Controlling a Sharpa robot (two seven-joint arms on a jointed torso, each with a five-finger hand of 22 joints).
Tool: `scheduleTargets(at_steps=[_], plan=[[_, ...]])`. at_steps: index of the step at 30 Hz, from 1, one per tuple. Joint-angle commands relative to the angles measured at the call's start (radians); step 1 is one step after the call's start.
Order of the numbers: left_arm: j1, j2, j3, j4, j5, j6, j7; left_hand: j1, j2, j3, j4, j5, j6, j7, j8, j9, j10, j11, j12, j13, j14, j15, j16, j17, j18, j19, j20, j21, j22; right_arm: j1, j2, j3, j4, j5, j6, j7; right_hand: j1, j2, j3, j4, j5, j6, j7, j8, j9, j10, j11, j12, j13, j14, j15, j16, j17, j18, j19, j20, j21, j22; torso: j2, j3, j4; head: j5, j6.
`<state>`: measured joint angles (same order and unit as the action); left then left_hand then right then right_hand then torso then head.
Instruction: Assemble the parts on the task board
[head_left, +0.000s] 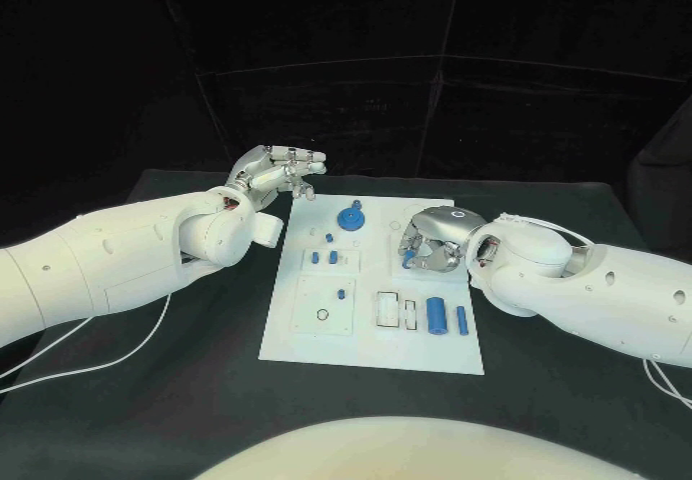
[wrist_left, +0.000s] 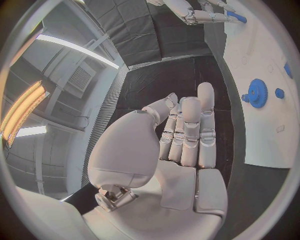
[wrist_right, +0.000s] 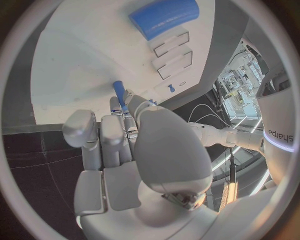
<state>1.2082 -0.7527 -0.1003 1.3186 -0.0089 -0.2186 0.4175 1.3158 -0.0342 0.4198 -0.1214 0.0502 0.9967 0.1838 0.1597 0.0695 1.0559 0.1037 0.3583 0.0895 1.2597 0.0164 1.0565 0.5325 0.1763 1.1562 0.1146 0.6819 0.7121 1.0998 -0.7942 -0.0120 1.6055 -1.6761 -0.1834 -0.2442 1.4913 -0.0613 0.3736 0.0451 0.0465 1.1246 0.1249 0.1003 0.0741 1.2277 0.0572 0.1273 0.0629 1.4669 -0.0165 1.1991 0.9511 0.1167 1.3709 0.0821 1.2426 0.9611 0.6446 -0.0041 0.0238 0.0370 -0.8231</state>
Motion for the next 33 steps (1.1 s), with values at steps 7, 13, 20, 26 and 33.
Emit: scheduleTargets(at_steps=[7,13,20,26,33], plan=[[0.002,-0.002,0.001,-0.001,0.003,0.009,0.003,-0.004,0.004,-0.005,-0.002,0.003,-0.006,-0.001,0.005,0.001,-0.008,0.0,0.004,0.001,-0.008,0.001,-0.005,-0.002,0.007,-0.005,0.003,-0.004,-0.001,0.003,-0.056,0.002,0.097,0.04,-0.131,0.042,0.002,0.0,0.013,-0.005,0.003,0.005,0.005,-0.002,0.0,0.008,0.002,-0.01,0.001,0.017,-0.008,0.006,0.001,-0.007,0.005,-0.001,0.004,0.002,-0.002,-0.0012,0.0003,0.006,0.001],[0.002,0.0,0.001,-0.003,0.003,0.009,0.003,-0.004,0.004,-0.005,-0.002,0.003,-0.006,-0.001,0.005,0.001,-0.008,0.0,0.004,0.001,-0.008,0.001,-0.005,-0.002,0.007,-0.005,0.003,-0.004,-0.001,0.003,-0.05,0.002,0.144,0.087,-0.134,0.094,-0.001,-0.006,0.026,-0.012,0.004,0.004,0.008,-0.007,-0.002,0.01,0.004,-0.02,0.001,0.017,-0.007,0.009,0.004,-0.007,0.006,-0.001,0.006,0.004,0.0,-0.001,0.0006,0.009,0.003],[0.002,0.001,0.001,-0.002,0.003,0.009,0.002,-0.004,0.004,-0.005,-0.002,0.003,-0.006,-0.001,0.005,0.001,-0.008,0.0,0.004,0.001,-0.008,0.001,-0.005,-0.002,0.007,-0.005,0.003,-0.004,-0.001,0.002,0.027,0.001,0.141,0.091,-0.12,0.11,-0.003,-0.008,0.031,-0.015,0.004,0.004,0.01,-0.009,-0.003,0.01,0.006,-0.023,0.001,0.017,-0.006,0.01,0.004,-0.008,0.006,0.0,0.007,0.005,0.0,-0.0033,0.004,0.011,0.003],[0.002,0.004,0.001,-0.004,0.003,0.009,0.002,-0.004,0.004,-0.005,-0.002,0.003,-0.006,-0.001,0.005,0.001,-0.008,0.0,0.004,0.001,-0.008,0.001,-0.005,-0.002,0.007,-0.005,0.003,-0.004,-0.001,-0.011,0.115,-0.013,0.111,0.064,-0.086,0.118,-0.005,-0.009,0.039,-0.018,0.005,0.002,0.011,-0.013,-0.003,0.01,0.007,-0.028,0.001,0.016,-0.005,0.011,0.003,-0.007,0.005,0.0,0.007,0.005,0.001,-0.001,0.0025,0.03,-0.001],[0.002,0.008,0.001,-0.005,0.003,0.01,-0.001,-0.004,0.004,-0.005,-0.002,0.003,-0.006,-0.001,0.005,0.001,-0.008,0.0,0.004,0.001,-0.008,0.001,-0.005,-0.002,0.007,-0.005,0.003,-0.004,-0.001,-0.033,0.187,-0.029,0.068,0.041,-0.02,0.111,-0.016,-0.012,0.05,-0.02,0.006,-0.002,0.015,-0.019,-0.005,0.007,0.01,-0.037,0.001,0.014,-0.003,0.01,-0.002,-0.007,0.002,0.002,0.005,0.001,0.001,-0.0011,0.0008,0.056,-0.01]])
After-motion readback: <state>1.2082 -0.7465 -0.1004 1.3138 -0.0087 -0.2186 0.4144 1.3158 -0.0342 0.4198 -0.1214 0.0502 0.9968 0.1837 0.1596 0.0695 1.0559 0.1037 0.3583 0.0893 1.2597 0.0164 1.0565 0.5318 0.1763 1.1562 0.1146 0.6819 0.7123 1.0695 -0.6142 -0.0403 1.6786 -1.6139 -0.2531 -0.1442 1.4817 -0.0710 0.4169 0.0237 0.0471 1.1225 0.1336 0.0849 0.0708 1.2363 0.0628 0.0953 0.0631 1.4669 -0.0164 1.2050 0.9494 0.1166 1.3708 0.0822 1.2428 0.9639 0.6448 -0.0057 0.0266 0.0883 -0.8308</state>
